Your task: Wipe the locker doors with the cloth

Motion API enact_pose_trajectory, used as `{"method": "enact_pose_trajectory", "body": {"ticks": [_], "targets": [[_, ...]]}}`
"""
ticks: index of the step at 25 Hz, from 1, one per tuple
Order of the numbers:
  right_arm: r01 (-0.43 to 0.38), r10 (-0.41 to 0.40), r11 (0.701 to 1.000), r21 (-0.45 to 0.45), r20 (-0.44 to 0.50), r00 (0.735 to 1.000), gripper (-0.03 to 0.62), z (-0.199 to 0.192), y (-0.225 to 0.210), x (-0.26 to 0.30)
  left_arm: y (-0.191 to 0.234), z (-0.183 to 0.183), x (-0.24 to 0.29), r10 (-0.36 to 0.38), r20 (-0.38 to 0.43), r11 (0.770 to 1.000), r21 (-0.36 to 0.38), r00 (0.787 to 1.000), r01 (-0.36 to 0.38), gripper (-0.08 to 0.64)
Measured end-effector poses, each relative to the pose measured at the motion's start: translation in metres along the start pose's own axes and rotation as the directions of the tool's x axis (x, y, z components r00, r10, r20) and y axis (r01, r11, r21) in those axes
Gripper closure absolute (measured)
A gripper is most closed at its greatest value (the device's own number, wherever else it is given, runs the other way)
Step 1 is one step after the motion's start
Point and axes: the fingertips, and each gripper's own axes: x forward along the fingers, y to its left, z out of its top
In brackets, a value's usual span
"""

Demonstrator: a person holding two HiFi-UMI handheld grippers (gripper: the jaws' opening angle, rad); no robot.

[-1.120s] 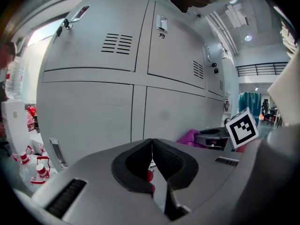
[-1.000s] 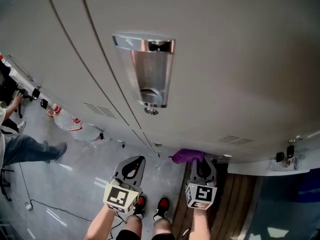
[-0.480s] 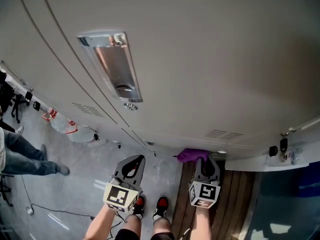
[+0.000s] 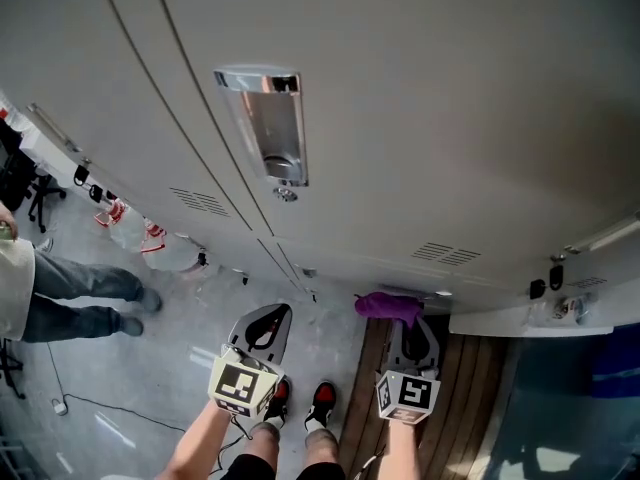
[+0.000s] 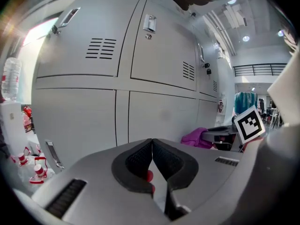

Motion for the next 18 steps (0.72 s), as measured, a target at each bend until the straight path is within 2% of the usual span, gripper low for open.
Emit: {"method": "enact_pose_trajectory", "body": {"ticks": [8, 14, 18], "targets": [[-0.141, 0.141, 0.989, -0.036, -0.018, 0.990, 0.525, -0.010, 0.064, -0.011, 0.002, -0.010, -0.021, 0.025, -0.010, 1.000, -0.013, 1.000, -0.025, 0.537], [-0.234, 0.232, 0.971, -0.053, -0.034, 0.972, 0.525, -0.033, 0.110, 0.006, 0.022, -0.034, -0.030, 0.072, -0.027, 0.997, -0.020, 0.997, -0.072, 0.537], [-0.268, 0.264, 0.961, -0.065, -0.056, 0.963, 0.525, -0.050, 0.130, 0.028, 0.040, -0.051, -0.030, 0.100, -0.028, 0.994, -0.033, 0.995, -0.101, 0.537]]}}
